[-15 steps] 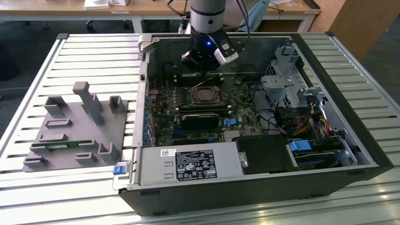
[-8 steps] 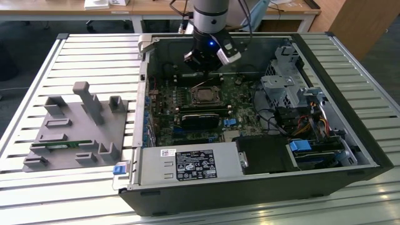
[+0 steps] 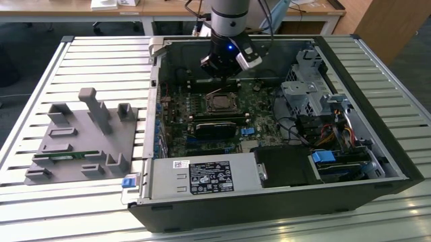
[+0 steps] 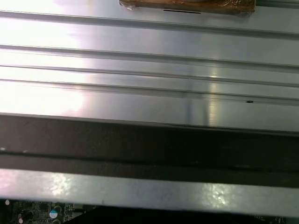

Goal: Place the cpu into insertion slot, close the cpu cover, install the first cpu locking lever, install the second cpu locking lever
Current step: 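Install the first cpu locking lever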

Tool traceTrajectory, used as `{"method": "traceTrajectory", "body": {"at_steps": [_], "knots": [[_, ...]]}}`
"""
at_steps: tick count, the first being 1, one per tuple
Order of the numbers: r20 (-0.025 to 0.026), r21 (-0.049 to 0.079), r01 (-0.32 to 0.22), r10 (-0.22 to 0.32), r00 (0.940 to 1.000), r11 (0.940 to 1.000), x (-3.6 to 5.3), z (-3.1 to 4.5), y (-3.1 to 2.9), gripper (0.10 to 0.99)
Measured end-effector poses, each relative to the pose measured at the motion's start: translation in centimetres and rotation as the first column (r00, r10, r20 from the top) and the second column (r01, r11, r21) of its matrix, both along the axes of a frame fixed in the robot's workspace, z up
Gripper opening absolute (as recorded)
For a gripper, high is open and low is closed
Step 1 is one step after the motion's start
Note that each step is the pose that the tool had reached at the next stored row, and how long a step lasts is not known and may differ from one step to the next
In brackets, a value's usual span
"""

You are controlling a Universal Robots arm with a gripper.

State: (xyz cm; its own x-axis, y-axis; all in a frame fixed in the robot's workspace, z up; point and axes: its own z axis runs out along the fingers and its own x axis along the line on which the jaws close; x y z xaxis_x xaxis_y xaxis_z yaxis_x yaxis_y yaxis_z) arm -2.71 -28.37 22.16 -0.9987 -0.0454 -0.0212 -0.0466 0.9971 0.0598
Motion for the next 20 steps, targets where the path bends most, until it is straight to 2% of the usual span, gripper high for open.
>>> {"method": "traceTrajectory", "body": {"at_steps": [20], "knots": [[-0.0004,0.000,0.000,0.000,1.0000,1.0000,0.38,-0.51,0.00,0.106]]}}
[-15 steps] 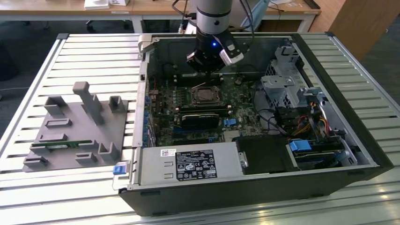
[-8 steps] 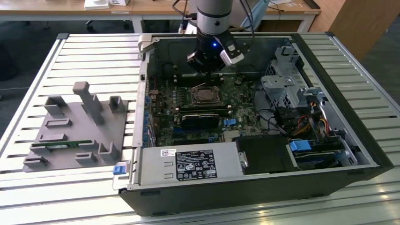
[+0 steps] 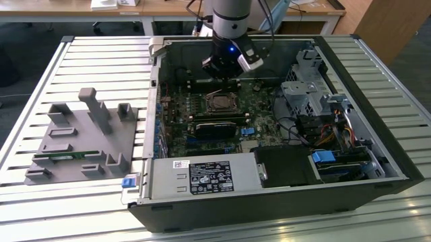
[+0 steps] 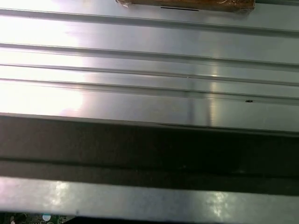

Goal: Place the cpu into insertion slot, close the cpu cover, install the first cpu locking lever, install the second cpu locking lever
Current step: 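Install the first cpu locking lever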

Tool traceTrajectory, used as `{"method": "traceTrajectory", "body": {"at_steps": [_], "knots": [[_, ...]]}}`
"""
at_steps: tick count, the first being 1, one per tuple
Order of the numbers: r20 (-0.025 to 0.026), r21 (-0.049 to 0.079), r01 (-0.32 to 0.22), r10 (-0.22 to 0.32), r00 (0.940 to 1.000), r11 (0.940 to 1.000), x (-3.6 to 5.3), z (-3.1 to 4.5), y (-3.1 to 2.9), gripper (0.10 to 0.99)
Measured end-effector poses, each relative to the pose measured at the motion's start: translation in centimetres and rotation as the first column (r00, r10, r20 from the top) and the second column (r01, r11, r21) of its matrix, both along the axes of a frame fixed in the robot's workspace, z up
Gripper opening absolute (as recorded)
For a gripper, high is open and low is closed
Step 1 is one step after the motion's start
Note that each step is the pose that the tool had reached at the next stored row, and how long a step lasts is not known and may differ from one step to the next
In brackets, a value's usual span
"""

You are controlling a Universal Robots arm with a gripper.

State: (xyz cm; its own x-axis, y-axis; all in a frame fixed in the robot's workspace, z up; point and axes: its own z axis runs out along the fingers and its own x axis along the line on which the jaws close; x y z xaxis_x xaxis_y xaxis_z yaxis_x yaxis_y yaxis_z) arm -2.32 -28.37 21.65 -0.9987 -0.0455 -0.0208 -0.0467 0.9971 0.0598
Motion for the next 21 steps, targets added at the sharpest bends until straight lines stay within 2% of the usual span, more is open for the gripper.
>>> {"method": "traceTrajectory", "body": {"at_steps": [16,21], "knots": [[-0.0021,0.000,0.000,0.000,1.0000,1.0000,0.34,-1.52,0.00,0.106],[-0.0025,0.000,0.000,0.000,1.0000,1.0000,0.38,-1.69,0.00,0.106]]}}
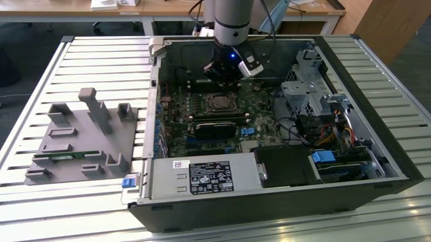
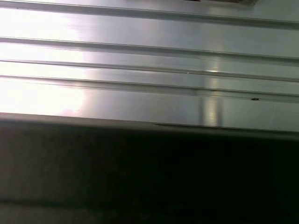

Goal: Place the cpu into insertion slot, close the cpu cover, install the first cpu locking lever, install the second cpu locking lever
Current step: 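Install the first cpu locking lever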

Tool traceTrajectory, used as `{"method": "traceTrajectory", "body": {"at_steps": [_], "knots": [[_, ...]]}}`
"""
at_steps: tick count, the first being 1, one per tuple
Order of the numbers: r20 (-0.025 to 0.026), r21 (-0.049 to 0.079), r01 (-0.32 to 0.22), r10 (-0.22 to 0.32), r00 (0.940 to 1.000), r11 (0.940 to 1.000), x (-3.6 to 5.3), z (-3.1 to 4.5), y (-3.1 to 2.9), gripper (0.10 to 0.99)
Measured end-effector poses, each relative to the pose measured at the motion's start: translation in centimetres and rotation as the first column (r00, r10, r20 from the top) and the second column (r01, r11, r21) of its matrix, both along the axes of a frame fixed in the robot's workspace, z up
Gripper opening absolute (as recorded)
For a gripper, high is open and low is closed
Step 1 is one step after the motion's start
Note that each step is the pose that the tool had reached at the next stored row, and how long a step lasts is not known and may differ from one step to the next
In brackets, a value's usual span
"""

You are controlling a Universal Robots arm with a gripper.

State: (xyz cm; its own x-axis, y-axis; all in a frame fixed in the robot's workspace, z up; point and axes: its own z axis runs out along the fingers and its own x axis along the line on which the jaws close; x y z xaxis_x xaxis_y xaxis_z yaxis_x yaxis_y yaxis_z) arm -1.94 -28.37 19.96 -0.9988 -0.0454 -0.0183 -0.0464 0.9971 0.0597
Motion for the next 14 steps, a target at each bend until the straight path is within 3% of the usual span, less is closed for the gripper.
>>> {"method": "traceTrajectory", "body": {"at_steps": [6,14], "knots": [[0.0004,0.000,0.000,0.000,1.0000,1.0000,0.01,0.20,0.01,0.106],[-0.0001,-0.020,0.000,0.000,1.0000,0.9998,0.00,-0.06,0.00,0.106]]}}
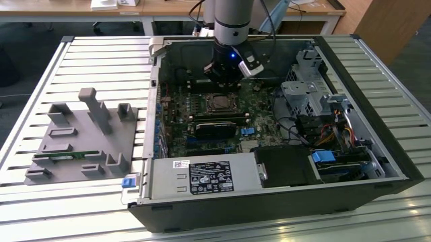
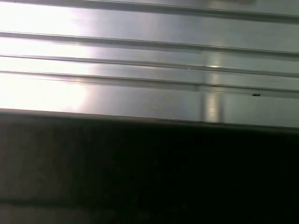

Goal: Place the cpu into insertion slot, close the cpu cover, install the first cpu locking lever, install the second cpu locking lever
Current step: 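Install the first cpu locking lever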

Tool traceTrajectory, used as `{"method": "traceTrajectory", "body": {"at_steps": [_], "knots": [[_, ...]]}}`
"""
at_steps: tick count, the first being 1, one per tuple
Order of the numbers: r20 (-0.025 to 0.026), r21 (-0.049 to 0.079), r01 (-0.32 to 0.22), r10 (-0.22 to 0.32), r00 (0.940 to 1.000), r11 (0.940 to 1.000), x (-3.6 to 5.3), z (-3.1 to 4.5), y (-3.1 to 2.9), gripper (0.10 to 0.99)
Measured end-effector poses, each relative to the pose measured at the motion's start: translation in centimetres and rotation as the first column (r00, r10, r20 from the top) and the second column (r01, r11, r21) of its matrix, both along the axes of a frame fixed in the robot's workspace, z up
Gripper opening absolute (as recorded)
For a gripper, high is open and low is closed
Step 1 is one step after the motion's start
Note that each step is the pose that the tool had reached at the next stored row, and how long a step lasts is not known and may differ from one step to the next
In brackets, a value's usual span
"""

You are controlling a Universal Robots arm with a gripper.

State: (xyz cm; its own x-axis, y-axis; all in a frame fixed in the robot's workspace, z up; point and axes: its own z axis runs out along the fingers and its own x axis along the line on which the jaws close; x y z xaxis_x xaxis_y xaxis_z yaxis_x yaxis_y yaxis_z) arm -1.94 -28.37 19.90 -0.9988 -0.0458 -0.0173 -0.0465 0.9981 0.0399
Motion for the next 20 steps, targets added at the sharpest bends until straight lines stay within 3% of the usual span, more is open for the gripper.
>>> {"method": "traceTrajectory", "body": {"at_steps": [11,20], "knots": [[0.0009,0.000,0.000,0.000,1.0000,1.0000,0.01,-0.25,0.07,0.106],[0.0003,-0.001,0.000,0.000,1.0000,1.0000,0.01,1.09,0.07,0.106]]}}
